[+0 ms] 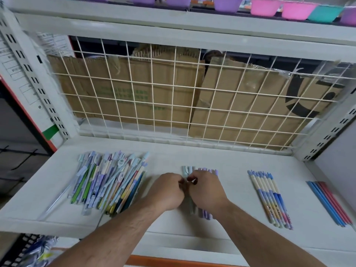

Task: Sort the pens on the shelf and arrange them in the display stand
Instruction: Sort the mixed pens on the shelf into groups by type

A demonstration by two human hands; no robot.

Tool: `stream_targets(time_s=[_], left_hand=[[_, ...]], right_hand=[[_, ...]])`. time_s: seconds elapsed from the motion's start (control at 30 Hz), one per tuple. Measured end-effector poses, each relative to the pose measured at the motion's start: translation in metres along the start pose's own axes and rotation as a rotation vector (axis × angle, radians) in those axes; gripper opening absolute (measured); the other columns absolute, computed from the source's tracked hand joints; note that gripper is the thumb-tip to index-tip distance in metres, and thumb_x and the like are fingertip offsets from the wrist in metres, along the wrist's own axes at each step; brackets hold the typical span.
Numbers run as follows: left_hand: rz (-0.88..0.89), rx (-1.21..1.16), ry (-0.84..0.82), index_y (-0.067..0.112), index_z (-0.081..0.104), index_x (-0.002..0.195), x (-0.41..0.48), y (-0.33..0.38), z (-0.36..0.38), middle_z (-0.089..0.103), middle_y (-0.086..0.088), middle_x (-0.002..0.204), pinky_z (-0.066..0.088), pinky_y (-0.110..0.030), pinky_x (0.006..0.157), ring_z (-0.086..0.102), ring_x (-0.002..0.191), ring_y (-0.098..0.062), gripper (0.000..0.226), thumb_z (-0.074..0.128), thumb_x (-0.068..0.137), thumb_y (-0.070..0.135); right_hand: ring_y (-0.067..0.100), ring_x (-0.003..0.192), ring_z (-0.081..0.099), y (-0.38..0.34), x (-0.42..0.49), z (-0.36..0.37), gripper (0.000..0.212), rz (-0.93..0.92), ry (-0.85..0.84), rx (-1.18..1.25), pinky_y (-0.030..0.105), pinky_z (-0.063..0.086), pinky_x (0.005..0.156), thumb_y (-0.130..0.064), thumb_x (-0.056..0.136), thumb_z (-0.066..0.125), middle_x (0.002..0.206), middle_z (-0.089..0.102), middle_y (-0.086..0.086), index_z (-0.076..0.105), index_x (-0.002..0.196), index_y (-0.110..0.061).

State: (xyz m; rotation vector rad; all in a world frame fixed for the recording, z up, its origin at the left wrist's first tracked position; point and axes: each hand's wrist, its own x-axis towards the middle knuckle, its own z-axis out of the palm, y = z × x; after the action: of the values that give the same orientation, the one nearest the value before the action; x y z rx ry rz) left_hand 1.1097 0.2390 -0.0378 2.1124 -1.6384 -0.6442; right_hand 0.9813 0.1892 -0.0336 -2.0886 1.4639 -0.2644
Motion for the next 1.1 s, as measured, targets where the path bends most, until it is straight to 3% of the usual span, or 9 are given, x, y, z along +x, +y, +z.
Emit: stream_targets(time_s=[0.13, 0.27, 0.4, 0.47, 0.57, 0.7, 0.83, 1.0, 1.1], left_hand=[[0.000, 0.046, 0.014, 0.023, 0.069, 0.089, 0.000, 0.004, 0.003, 0.065, 0.004, 0.086, 0.041, -0.027, 0.057, 0.060, 0.077, -0.019, 0.021, 0.048, 0.087, 0.023], [-0.010, 0.077, 0.021, 0.025, 0.066, 0.095, -0.002, 0.006, 0.007, 0.055, 0.005, 0.088, 0.044, -0.029, 0.065, 0.056, 0.080, -0.019, 0.021, 0.049, 0.085, 0.021], [-0.024, 0.061, 0.032, 0.024, 0.067, 0.095, -0.007, 0.008, 0.005, 0.057, 0.006, 0.086, 0.048, -0.030, 0.066, 0.058, 0.079, -0.018, 0.017, 0.054, 0.085, 0.026], [-0.039, 0.090, 0.048, 0.023, 0.065, 0.101, -0.013, 0.008, 0.003, 0.058, 0.004, 0.095, 0.048, -0.030, 0.070, 0.059, 0.085, -0.019, 0.019, 0.056, 0.087, 0.032], [-0.081, 0.217, 0.128, 0.019, 0.059, 0.113, -0.024, 0.005, -0.002, 0.056, -0.001, 0.112, 0.051, -0.036, 0.082, 0.057, 0.098, -0.022, 0.030, 0.052, 0.090, 0.037], [-0.189, 0.529, 0.238, 0.012, 0.051, 0.119, -0.035, -0.007, -0.019, 0.054, -0.011, 0.121, 0.044, -0.038, 0.090, 0.051, 0.111, -0.028, 0.041, 0.047, 0.092, 0.043], [-0.316, 0.614, 0.211, 0.007, 0.053, 0.120, -0.036, -0.028, -0.034, 0.058, -0.013, 0.119, 0.046, -0.037, 0.091, 0.055, 0.110, -0.029, 0.044, 0.052, 0.089, 0.039], [-0.332, 0.564, 0.159, 0.010, 0.056, 0.113, -0.034, -0.037, -0.037, 0.062, -0.008, 0.113, 0.044, -0.031, 0.075, 0.060, 0.105, -0.024, 0.031, 0.056, 0.088, 0.028], [-0.340, 0.552, 0.127, 0.011, 0.060, 0.109, -0.030, -0.034, -0.041, 0.063, -0.007, 0.112, 0.041, -0.028, 0.072, 0.061, 0.103, -0.024, 0.026, 0.058, 0.087, 0.025]], right_hand=[[0.016, 0.115, 0.054, 0.000, -0.014, -0.014, 0.029, 0.023, 0.018, 0.064, 0.036, 0.034, 0.114, -0.014, 0.092, 0.047, 0.109, 0.070, 0.002, 0.073, 0.105, -0.019], [0.019, 0.090, 0.064, 0.005, -0.020, -0.021, 0.025, 0.052, 0.055, 0.089, 0.031, 0.053, 0.085, -0.017, 0.089, 0.049, 0.089, 0.072, 0.000, 0.073, 0.094, -0.020], [0.020, 0.091, 0.067, 0.008, -0.024, -0.024, 0.024, 0.043, 0.072, 0.049, 0.030, 0.054, 0.078, -0.020, 0.091, 0.048, 0.088, 0.072, -0.001, 0.072, 0.095, -0.022], [0.018, 0.095, 0.064, 0.008, -0.026, -0.023, 0.022, 0.008, 0.094, -0.052, 0.024, 0.046, 0.069, -0.022, 0.093, 0.047, 0.093, 0.071, -0.004, 0.069, 0.093, -0.023], [0.019, 0.080, 0.052, 0.003, -0.028, -0.022, 0.017, -0.081, 0.149, -0.188, 0.024, 0.039, 0.061, -0.022, 0.093, 0.044, 0.092, 0.059, -0.004, 0.059, 0.085, -0.022], [0.029, 0.101, 0.066, -0.002, -0.031, -0.020, 0.025, -0.125, 0.112, -0.167, 0.032, 0.053, 0.090, -0.024, 0.094, 0.046, 0.112, 0.061, -0.003, 0.066, 0.109, -0.023], [0.037, 0.114, 0.061, -0.004, -0.034, -0.014, 0.021, -0.143, 0.092, -0.161, 0.045, 0.043, 0.109, -0.021, 0.094, 0.047, 0.109, 0.063, 0.004, 0.066, 0.104, -0.019], [0.031, 0.100, 0.056, -0.002, -0.032, -0.008, 0.014, -0.173, 0.138, -0.138, 0.045, 0.038, 0.110, -0.019, 0.090, 0.049, 0.090, 0.062, 0.003, 0.062, 0.086, -0.020], [0.037, 0.114, 0.058, -0.002, -0.034, -0.011, 0.014, -0.175, 0.124, -0.077, 0.047, 0.041, 0.109, -0.017, 0.091, 0.052, 0.099, 0.066, 0.008, 0.065, 0.089, -0.018]])
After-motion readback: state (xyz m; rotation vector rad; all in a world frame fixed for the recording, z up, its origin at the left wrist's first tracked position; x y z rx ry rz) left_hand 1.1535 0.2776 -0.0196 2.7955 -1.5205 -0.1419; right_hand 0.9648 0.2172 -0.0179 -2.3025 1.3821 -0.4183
